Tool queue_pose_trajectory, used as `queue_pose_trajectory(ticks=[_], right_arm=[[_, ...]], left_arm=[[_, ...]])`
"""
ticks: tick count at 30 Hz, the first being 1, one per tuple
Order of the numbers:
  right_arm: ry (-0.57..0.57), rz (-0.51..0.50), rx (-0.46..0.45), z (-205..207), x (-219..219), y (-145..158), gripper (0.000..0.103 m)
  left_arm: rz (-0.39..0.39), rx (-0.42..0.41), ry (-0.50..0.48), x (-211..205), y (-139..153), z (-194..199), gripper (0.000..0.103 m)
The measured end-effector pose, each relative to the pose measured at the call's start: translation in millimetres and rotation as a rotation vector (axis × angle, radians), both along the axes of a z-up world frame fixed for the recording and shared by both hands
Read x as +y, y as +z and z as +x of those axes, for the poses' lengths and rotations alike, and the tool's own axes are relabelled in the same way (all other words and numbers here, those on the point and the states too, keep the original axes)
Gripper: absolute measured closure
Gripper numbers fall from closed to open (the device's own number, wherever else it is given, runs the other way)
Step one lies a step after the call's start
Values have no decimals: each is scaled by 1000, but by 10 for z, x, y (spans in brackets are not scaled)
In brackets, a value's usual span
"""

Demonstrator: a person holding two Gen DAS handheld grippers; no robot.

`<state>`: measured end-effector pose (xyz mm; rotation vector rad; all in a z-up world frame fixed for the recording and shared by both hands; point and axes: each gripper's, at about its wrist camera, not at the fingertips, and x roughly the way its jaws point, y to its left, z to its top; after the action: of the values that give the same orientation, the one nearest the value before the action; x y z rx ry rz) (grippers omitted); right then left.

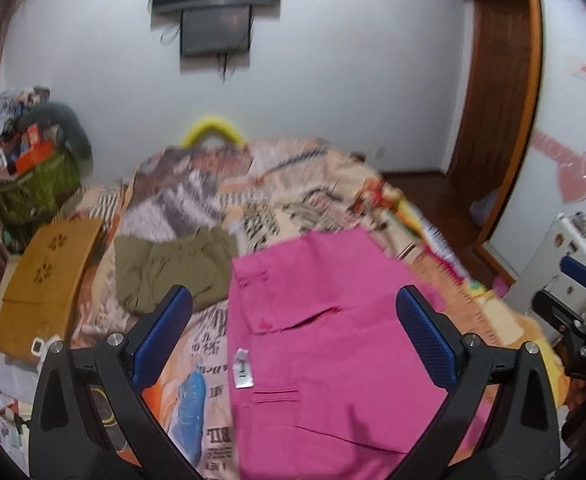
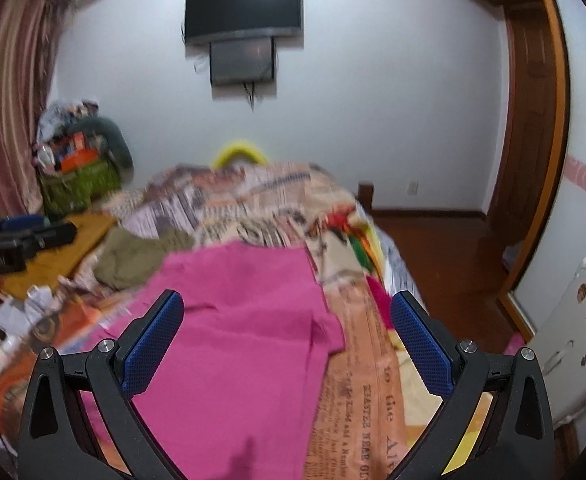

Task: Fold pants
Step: 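Lower both tools onto the pink pants hem and waistband edges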

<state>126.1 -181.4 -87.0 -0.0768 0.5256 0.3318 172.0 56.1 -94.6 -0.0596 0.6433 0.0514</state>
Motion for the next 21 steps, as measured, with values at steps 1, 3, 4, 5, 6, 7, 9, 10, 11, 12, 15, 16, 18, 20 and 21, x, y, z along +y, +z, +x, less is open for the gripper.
queue_pose_trajectory(ticks=[1, 3, 4, 5, 6, 7, 9, 10, 11, 12, 15, 16, 18, 20, 21], right_arm=[[-5, -11, 41, 76, -27, -120, 0], [-12, -18, 92, 175, -75, -192, 0], [-19, -14, 130, 233, -116, -306, 0], [-25, -11, 156, 288, -142, -345, 1], [-32, -2, 192, 349, -180, -425, 1], [-34, 7, 222, 409, -208, -486, 1], [-36, 22, 264, 525, -224, -583, 1], [-36, 27, 285, 577, -235, -643, 1], [-36, 27, 308, 620, -245, -699, 1], [-37, 24, 327, 660, -248, -747, 1], [-25, 29, 357, 770, -249, -853, 1], [-19, 31, 365, 805, -244, -874, 1], [-13, 29, 372, 881, -181, -913, 6], [-8, 33, 393, 984, -159, -965, 14], [0, 43, 409, 1040, -153, -993, 15]], left_arm=[[0, 37, 8, 56, -105, 108, 0], [-8, 89, 29, 153, -269, 263, 0], [-15, 123, 41, 212, -378, 349, 0], [-17, 146, 43, 246, -450, 386, 0], [-17, 172, 43, 275, -525, 443, 1], [-9, 207, 39, 302, -641, 520, 4], [13, 255, 31, 307, -791, 607, 6], [26, 286, 18, 308, -889, 665, 8], [34, 308, 13, 311, -966, 705, 9], [39, 329, 12, 311, -1033, 731, 11], [25, 395, -10, 326, -1235, 862, 17], [9, 425, -25, 328, -1306, 916, 21], [-13, 472, -54, 321, -1404, 1016, 27], [-25, 509, -78, 303, -1466, 1093, 30], [-27, 525, -92, 288, -1496, 1133, 30]])
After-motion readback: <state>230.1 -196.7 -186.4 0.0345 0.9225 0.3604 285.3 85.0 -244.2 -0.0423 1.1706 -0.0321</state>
